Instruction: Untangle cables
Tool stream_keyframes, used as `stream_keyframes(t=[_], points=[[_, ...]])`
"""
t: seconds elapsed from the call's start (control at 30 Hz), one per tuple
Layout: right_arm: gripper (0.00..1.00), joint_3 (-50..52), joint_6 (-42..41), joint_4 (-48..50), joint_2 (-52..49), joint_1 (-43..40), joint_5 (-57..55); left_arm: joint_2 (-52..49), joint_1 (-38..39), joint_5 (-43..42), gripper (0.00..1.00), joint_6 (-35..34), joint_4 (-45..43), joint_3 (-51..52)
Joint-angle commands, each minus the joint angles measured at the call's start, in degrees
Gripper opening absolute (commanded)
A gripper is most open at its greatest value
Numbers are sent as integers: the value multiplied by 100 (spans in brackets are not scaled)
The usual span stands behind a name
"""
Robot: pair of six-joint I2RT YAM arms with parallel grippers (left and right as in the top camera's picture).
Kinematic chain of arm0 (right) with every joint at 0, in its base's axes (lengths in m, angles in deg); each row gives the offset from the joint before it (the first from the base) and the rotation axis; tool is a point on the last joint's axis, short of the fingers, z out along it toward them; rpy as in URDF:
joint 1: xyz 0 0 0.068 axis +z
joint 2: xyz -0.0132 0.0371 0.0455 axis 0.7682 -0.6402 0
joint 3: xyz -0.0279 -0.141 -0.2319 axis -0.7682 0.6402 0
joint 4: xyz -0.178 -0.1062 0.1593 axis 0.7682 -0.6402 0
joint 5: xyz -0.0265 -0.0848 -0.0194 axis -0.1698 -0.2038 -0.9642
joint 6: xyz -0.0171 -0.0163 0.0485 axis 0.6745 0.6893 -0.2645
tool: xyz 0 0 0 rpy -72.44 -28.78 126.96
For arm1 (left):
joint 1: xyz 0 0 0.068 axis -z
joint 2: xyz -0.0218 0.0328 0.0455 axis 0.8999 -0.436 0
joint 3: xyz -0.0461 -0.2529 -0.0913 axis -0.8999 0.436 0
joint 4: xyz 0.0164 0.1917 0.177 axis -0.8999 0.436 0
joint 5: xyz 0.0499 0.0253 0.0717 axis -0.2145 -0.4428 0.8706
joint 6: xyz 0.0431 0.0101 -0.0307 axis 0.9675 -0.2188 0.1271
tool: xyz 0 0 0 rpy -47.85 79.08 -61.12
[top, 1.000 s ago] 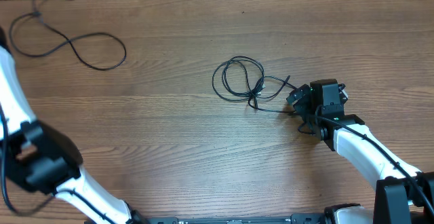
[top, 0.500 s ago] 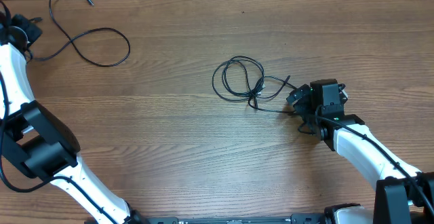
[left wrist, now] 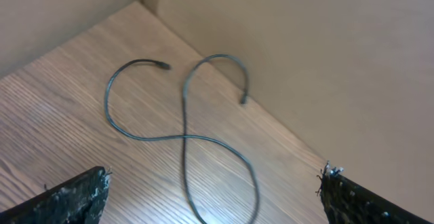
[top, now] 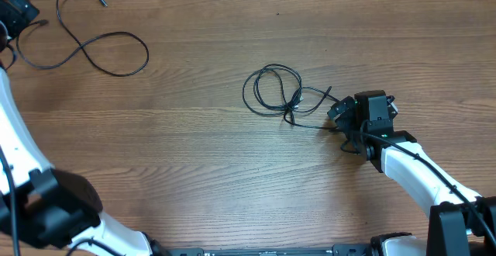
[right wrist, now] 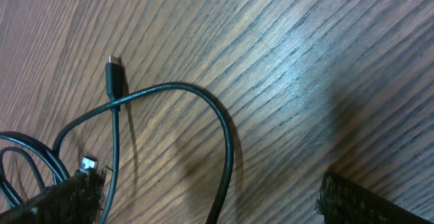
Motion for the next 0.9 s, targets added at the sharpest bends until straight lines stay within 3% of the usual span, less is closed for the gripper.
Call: stream_keyframes(t=[0.0,0.4,0.87], points=[[100,-31,26,33,-17,-26,-55,435,7,-533,100,31,254,-111],[100,-31,26,33,-17,-26,-52,1211,44,-1062,99,363,1314,-111],[100,-31,26,33,-17,-26,-55,1412,1307,-1001,100,457,1473,-111]])
